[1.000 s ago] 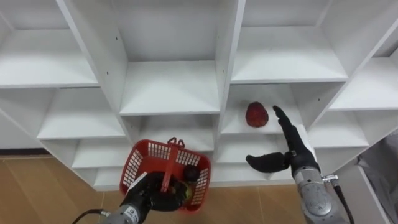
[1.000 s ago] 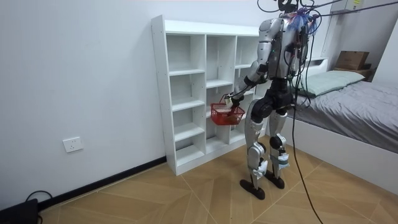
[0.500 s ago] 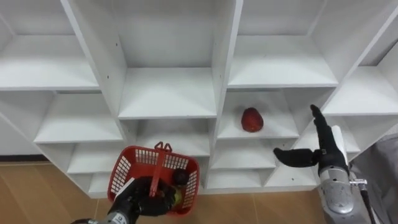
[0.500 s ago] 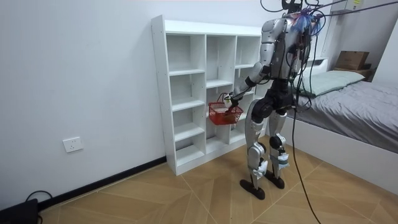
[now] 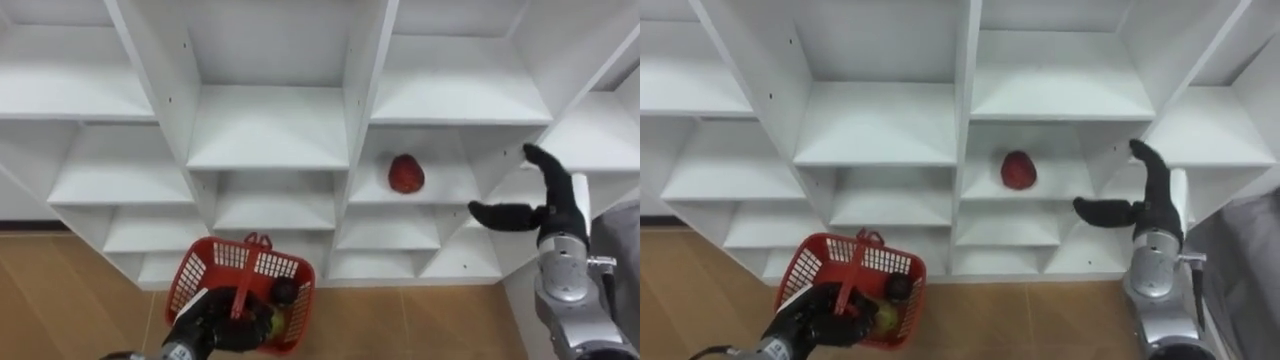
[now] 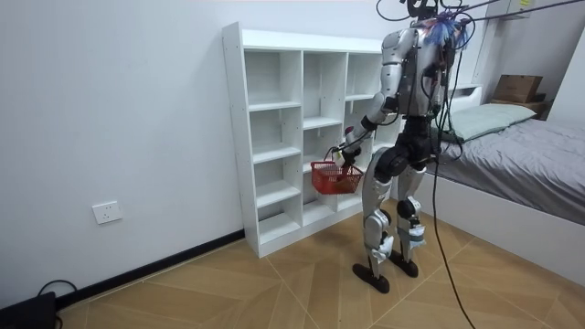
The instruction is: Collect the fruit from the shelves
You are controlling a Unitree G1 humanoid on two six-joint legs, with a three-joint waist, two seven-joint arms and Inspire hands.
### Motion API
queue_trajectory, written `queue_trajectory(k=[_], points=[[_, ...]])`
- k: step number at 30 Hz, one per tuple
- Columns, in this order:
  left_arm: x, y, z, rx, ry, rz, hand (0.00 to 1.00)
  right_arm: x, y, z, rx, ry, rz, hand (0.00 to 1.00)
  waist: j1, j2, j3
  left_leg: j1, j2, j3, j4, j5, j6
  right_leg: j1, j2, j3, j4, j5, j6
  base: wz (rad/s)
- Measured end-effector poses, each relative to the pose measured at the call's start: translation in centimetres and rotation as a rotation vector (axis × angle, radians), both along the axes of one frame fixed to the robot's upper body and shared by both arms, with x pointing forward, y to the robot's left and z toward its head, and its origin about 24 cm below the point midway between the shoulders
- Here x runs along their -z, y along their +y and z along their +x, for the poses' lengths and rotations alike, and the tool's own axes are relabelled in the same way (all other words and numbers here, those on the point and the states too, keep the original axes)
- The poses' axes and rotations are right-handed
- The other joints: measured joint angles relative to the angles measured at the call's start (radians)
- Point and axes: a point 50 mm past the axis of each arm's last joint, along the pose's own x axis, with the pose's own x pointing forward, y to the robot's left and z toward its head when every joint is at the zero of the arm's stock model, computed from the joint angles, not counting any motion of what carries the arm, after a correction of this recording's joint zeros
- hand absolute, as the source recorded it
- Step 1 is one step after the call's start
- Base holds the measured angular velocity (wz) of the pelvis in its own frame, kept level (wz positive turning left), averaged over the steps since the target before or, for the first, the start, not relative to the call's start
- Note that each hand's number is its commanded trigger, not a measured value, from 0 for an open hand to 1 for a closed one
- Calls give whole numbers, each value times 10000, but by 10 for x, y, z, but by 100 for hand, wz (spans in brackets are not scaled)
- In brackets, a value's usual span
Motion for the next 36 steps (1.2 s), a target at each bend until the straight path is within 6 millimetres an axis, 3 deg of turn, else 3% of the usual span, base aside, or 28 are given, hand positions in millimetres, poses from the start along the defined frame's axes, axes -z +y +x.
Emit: queue_trajectory(k=[4,11,13,16,24,36], points=[[1,-4,-2,707,223,-170,100,-7,-11,3,451,-156,-224,0,417,22,54,-586,134,-4,189,37,-30,-547,50,6,2,91,24,-2],[5,-10,-3,1005,683,-248,100,-18,-10,18,684,-428,-366,0,648,-19,112,-1572,186,66,274,339,-71,-1535,160,110,76,460,-192,-6],[4,-14,3,1251,645,-148,100,-23,-9,23,943,-498,-427,0,809,-38,190,-1831,224,118,315,363,-93,-1871,170,168,298,449,-236,-9],[2,-15,10,1288,522,-69,100,-26,-9,28,941,-433,-517,0,875,-62,223,-2079,274,110,324,450,-118,-2140,184,149,348,450,-241,0],[-2,-21,19,1464,351,-39,100,-23,7,35,106,80,-745,0,1066,-25,240,-2599,262,109,307,613,-127,-2794,88,109,682,402,-353,4],[-4,-24,27,1365,223,-36,100,-31,9,34,351,-580,-1168,0,946,78,202,-3058,238,124,363,599,-133,-3249,50,55,849,299,-370,2]])
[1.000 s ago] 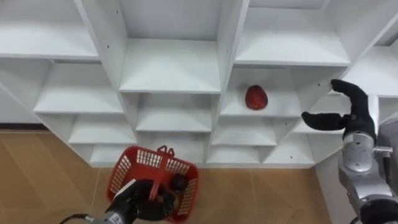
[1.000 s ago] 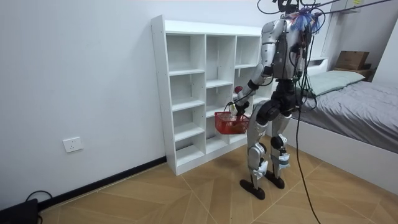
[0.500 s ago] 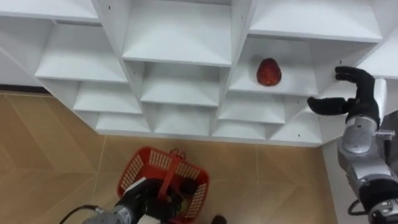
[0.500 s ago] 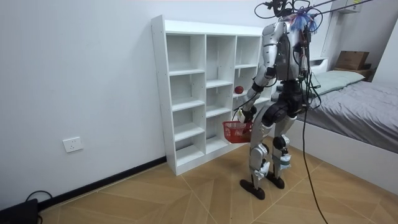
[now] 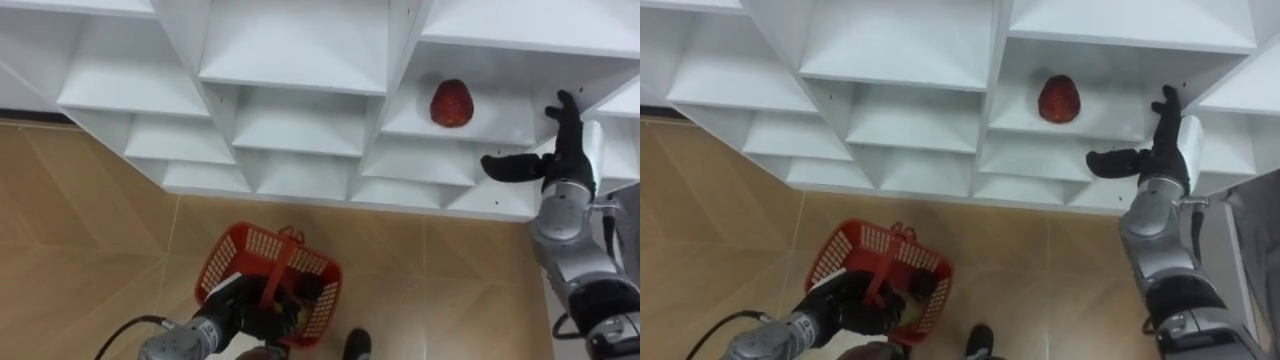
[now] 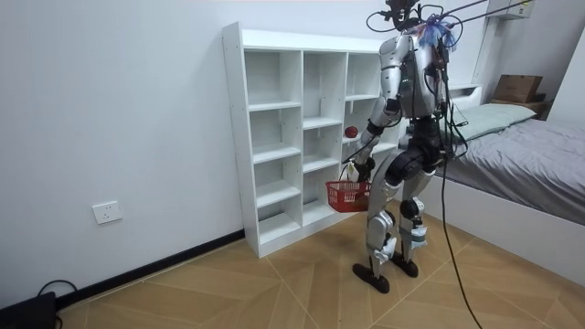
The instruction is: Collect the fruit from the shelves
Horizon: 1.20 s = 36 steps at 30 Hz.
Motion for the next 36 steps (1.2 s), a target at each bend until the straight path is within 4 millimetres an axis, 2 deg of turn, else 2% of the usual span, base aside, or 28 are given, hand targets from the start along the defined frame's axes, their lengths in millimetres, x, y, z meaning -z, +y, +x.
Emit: queue_trajectory(k=[2,5,6,9,12,13,19,36], points=[[0,0,0,-27,11,-16,100,-2,2,-1,77,-237,-24,0,-16,47,-9,-17,1,9,-7,0,0,-22,3,7,0,0,-1,0],[3,-5,-3,-261,58,-118,100,-1,7,-9,186,-694,133,0,-84,171,-85,-4,-23,15,-39,2,2,-13,-6,12,-1,-7,8,0],[4,-7,-5,-407,70,-204,100,-1,10,-12,134,-794,92,0,-216,219,-114,-4,-87,20,-42,3,3,-8,-16,7,1,-23,19,3],[5,-10,-8,-533,127,-248,100,2,14,-24,-189,-908,-468,0,-338,226,-138,-9,-92,15,-35,3,4,-8,-23,-22,22,-69,13,3],[7,-9,-10,-692,194,-311,100,7,22,-37,-482,-1076,-200,0,-423,240,-152,-17,-73,17,65,1,0,46,-16,-45,-11,-86,5,2],[8,-9,-12,-787,219,-348,100,10,29,-41,-632,-1097,35,0,-510,262,-181,-17,-56,23,72,-2,2,65,-17,-88,-33,-96,1,8],[7,-17,-11,-871,154,-478,100,24,45,-49,-1316,-692,420,0,-506,400,-299,25,80,281,109,-23,23,64,-15,-69,61,-94,-2,1],[9,-17,-14,-841,227,-490,100,24,52,-46,-1783,-584,538,0,-502,373,-282,91,67,250,58,-9,20,66,-52,-92,161,-159,-43,0]])
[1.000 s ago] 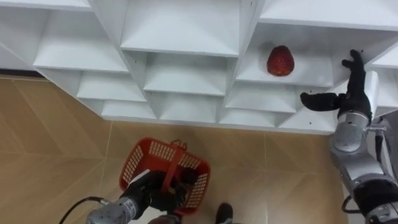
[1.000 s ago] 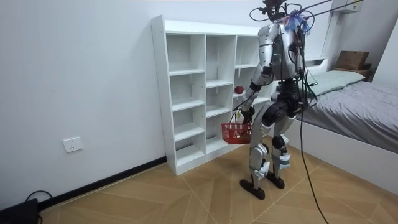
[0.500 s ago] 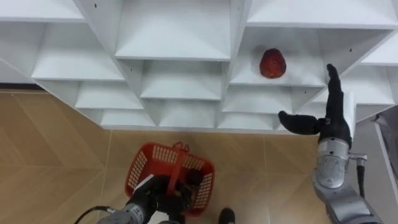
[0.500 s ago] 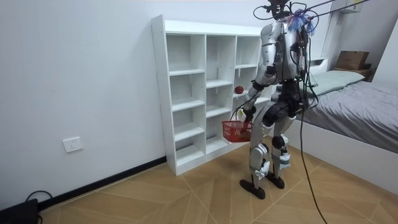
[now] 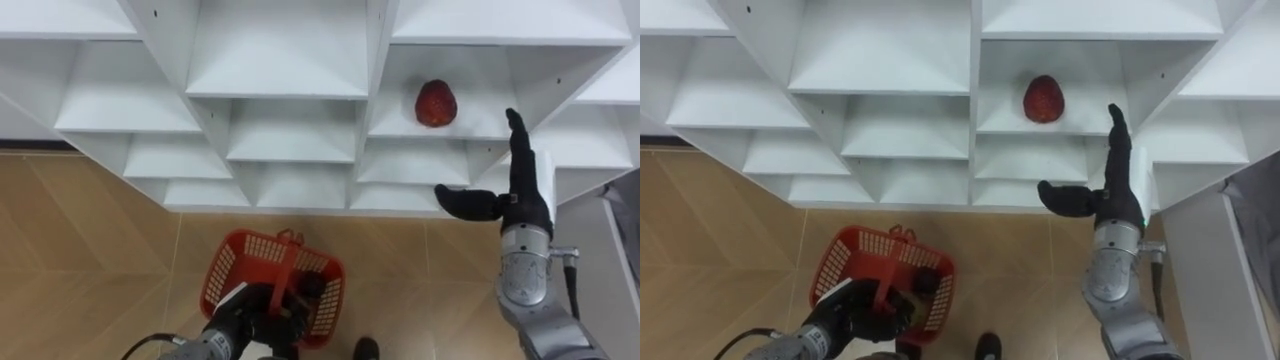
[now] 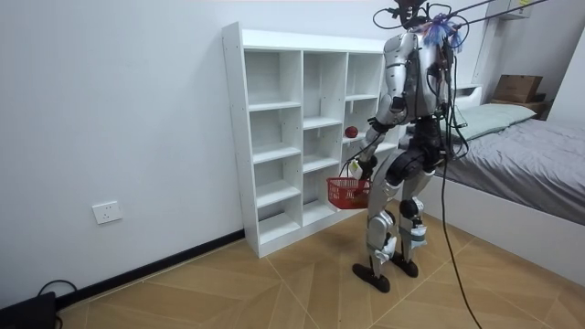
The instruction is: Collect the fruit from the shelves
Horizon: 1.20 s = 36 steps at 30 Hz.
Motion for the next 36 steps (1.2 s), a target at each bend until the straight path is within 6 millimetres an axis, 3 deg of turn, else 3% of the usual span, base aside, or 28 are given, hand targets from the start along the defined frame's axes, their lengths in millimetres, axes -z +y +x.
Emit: queue_trajectory(k=[10,21,24,36], points=[[-1,3,3,-66,-42,159,100,-17,6,19,-225,-549,-21,0,16,-255,156,8,-6,-17,-47,0,0,8,2,3,-18,-23,10,0],[-1,7,10,-54,-21,352,100,-29,0,42,47,-665,-213,0,156,-304,192,-89,-25,-5,17,2,3,-15,-68,-159,22,-94,-1,3],[-3,9,14,-95,-110,366,100,-28,-5,46,377,-527,168,0,298,-450,284,-144,-59,-14,70,2,3,-130,-137,-187,220,-197,-14,6],[-5,15,16,-392,-213,458,100,-62,-26,74,951,-1001,-117,0,556,-699,418,-473,-161,-157,225,-5,19,-476,-278,-288,594,-360,3,5]])
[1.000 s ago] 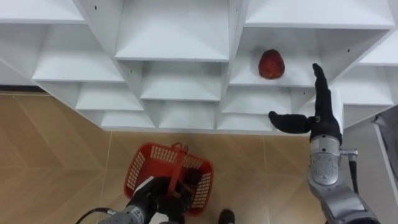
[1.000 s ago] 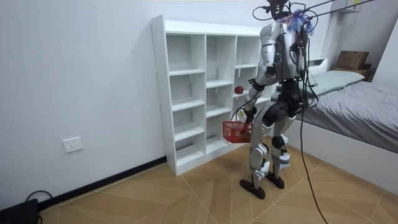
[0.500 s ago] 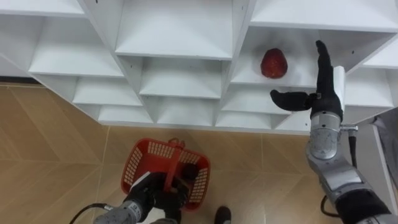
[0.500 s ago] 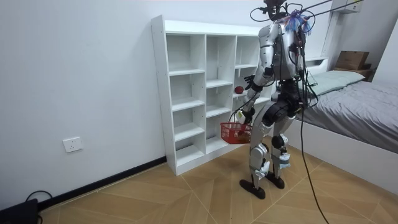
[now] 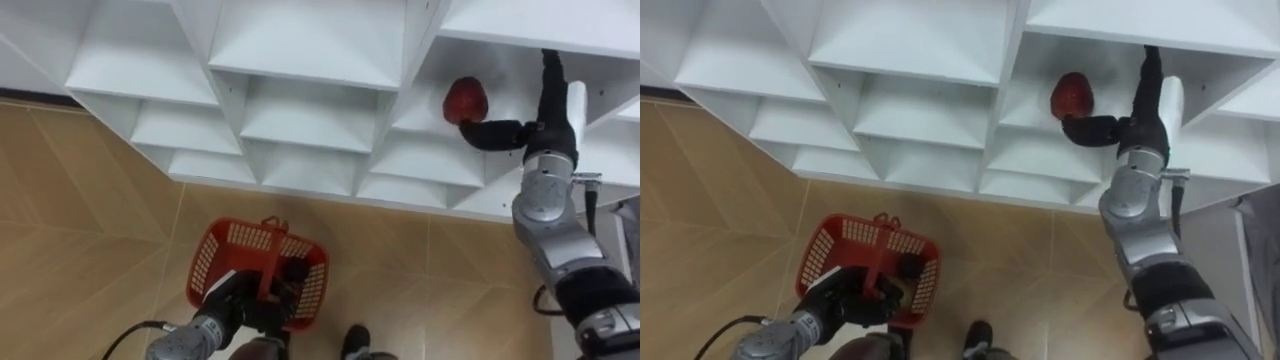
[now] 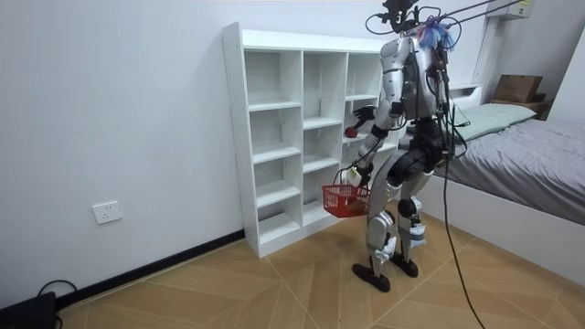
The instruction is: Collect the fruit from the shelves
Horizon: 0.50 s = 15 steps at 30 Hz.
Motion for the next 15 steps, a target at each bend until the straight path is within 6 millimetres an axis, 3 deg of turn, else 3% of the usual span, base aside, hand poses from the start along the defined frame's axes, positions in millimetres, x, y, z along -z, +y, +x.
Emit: queue_trajectory(k=[15], points=[[2,-18,-2,463,241,-221,100,2,4,4,-522,713,-370,0,468,58,-26,-519,-33,-98,151,1,2,-363,-67,-220,114,-53,-3,4]])
